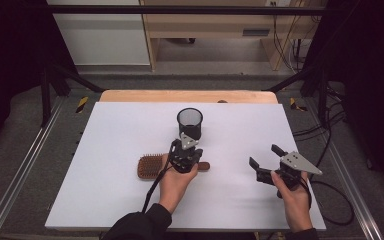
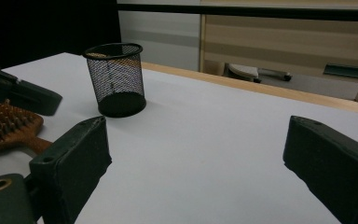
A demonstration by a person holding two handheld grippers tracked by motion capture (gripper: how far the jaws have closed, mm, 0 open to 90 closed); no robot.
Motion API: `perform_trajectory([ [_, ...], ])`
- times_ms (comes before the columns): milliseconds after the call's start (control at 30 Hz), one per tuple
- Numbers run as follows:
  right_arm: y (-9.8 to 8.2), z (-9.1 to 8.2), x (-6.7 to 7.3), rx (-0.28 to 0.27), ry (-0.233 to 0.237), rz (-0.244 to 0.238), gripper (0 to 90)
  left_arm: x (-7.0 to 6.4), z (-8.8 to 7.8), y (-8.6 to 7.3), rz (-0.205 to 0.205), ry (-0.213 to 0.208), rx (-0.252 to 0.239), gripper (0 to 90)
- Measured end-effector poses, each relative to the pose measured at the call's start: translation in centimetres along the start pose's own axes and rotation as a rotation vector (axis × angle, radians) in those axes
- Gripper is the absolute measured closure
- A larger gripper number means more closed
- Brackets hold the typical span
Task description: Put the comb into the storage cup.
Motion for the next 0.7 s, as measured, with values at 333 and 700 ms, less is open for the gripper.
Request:
perform_trajectory([
  [333,0.0,0.0,0.2,0.002,0.010,-0.010,7.6,0.1,2.8,-0.9,-0.026,-0.009,0.087,90.0],
  [700,-0.1,0.0,0.6,0.010,0.029,-0.018,8.4,1.5,4.1,-2.5,-0.045,0.012,0.173,90.0],
])
Point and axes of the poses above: each handheld gripper's, and its own axes: z roughly forward along the jaws, y roughly out of its top, x roughly to its left, the point moved 10 cm from there along z, roughly forward along the jaws, and after that the axes turned 11 degrees about -y, right-handed, at the moved point
